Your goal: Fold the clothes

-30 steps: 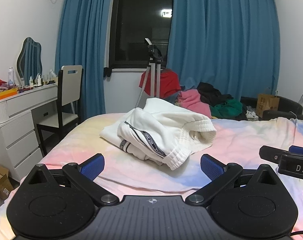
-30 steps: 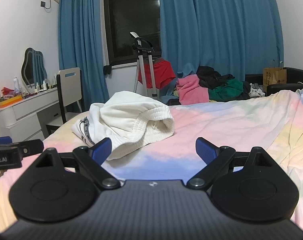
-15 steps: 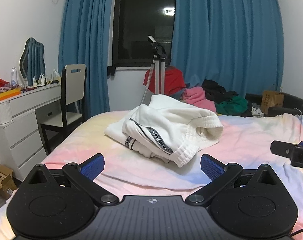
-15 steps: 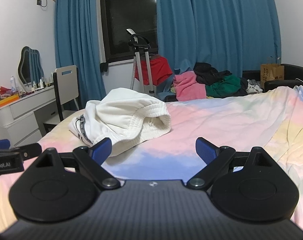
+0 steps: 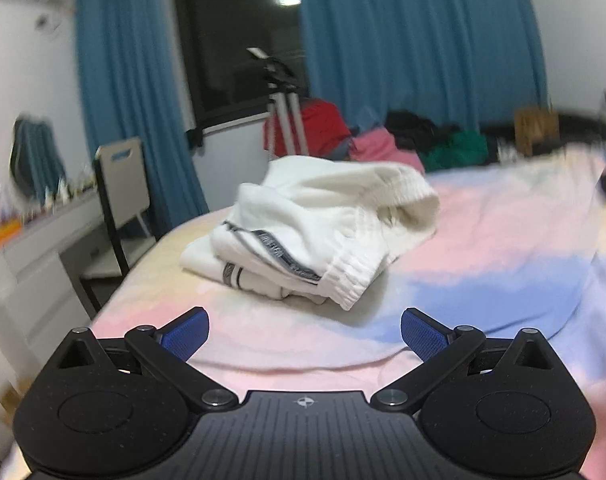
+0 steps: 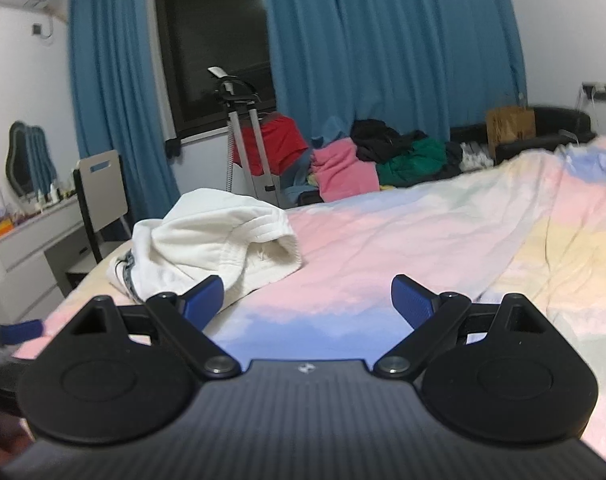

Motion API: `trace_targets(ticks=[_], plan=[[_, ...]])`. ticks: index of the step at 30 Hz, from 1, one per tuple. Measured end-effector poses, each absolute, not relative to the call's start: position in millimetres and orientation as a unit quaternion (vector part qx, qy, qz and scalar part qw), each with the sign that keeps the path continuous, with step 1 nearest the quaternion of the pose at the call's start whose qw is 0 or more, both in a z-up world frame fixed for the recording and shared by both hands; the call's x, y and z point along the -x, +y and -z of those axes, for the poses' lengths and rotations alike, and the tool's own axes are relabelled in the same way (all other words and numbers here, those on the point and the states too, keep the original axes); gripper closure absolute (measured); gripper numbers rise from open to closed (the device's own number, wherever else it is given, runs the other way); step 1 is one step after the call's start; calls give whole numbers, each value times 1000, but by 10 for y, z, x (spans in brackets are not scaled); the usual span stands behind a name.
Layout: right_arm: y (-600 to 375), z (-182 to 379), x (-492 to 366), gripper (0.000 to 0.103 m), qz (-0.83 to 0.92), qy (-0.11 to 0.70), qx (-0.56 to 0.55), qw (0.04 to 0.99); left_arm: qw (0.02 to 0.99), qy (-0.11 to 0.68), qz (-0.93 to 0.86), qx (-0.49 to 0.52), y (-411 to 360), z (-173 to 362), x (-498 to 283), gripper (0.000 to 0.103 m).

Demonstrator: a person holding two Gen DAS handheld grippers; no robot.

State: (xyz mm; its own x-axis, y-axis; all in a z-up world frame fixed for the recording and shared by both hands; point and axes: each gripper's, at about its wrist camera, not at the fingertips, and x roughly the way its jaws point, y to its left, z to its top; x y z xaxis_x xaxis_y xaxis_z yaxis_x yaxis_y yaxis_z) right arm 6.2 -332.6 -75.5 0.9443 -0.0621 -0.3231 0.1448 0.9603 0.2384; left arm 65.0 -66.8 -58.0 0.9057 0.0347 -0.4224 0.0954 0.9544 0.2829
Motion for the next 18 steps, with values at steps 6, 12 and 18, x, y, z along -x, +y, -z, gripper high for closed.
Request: trace_targets(ticks=[6,12,18], plan=[[-3506,834,-138,11,66,165,-158,971,949,195,6,-249,-1006,909,-1201,0],[-3659,1070,-387,11,73,190,-170,964,929,176,-44,-323,-1242,1309,-1747,1],[-3811,1306,-636,11,80,214,-181,957,954,143,-73,-252,-1105,1164,-1973,38]])
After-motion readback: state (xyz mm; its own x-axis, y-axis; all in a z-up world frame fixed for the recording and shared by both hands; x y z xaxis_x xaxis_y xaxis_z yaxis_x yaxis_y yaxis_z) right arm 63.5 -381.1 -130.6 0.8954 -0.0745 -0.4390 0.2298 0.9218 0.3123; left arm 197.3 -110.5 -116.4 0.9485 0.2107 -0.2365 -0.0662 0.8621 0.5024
